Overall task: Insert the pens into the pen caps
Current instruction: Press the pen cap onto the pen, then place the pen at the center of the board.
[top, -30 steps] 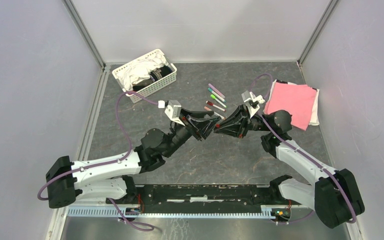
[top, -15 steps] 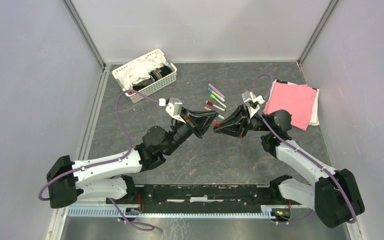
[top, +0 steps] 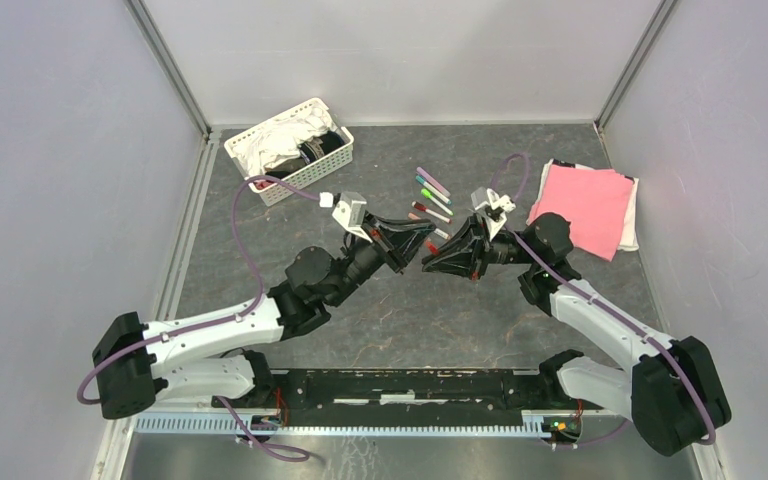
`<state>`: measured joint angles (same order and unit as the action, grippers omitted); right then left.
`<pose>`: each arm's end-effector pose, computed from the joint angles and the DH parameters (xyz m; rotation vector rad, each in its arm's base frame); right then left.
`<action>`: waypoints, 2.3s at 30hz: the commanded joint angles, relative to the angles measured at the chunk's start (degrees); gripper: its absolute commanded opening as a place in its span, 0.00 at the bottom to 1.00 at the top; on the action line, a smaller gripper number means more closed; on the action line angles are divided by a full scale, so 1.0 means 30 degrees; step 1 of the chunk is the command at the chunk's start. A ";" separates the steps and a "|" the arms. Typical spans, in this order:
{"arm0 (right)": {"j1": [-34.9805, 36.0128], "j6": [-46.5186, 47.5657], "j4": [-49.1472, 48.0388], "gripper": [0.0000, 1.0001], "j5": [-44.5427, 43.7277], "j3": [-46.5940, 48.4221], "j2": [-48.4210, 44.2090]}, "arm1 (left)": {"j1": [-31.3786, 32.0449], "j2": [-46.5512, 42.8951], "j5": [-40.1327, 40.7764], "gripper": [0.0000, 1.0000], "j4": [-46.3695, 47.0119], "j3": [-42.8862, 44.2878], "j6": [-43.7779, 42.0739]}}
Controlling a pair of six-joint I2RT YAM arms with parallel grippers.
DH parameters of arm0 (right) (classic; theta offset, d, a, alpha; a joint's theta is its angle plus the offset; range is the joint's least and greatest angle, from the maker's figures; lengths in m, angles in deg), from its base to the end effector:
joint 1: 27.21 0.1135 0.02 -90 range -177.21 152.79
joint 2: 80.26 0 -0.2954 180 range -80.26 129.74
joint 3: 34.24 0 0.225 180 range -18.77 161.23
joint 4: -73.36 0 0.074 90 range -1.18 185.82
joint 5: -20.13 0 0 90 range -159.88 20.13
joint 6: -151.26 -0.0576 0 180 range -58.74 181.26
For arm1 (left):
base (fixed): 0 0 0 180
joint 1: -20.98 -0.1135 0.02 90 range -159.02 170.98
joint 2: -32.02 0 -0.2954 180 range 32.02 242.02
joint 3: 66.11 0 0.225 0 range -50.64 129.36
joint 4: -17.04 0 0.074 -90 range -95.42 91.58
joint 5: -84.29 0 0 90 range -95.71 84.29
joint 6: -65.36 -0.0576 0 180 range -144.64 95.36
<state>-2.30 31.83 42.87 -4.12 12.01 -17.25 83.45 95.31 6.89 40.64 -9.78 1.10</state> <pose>0.1559 0.1303 0.3350 -1.0113 1.3322 1.4935 0.1199 -0.2029 0.3874 0.2383 1.3606 -1.1684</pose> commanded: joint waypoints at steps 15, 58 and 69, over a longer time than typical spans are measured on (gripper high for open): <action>-0.1248 -0.4685 -0.4911 0.00 -0.0680 0.0873 0.0557 | 0.2480 0.3281 -0.3326 0.02 0.1086 -0.2622 0.3301; 0.0277 1.7398 1.9389 0.13 -1.4818 1.0009 1.2317 | 0.0491 -0.9721 0.8519 0.82 -1.3550 -0.3802 0.2605; 0.0950 1.7248 2.0112 0.26 -1.6614 1.1185 1.4261 | 0.0490 -1.1204 0.8824 0.82 -1.3724 -0.4664 0.3374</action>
<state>0.45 83.24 101.84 -50.70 43.60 25.28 85.07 61.95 31.74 -0.53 -23.14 8.66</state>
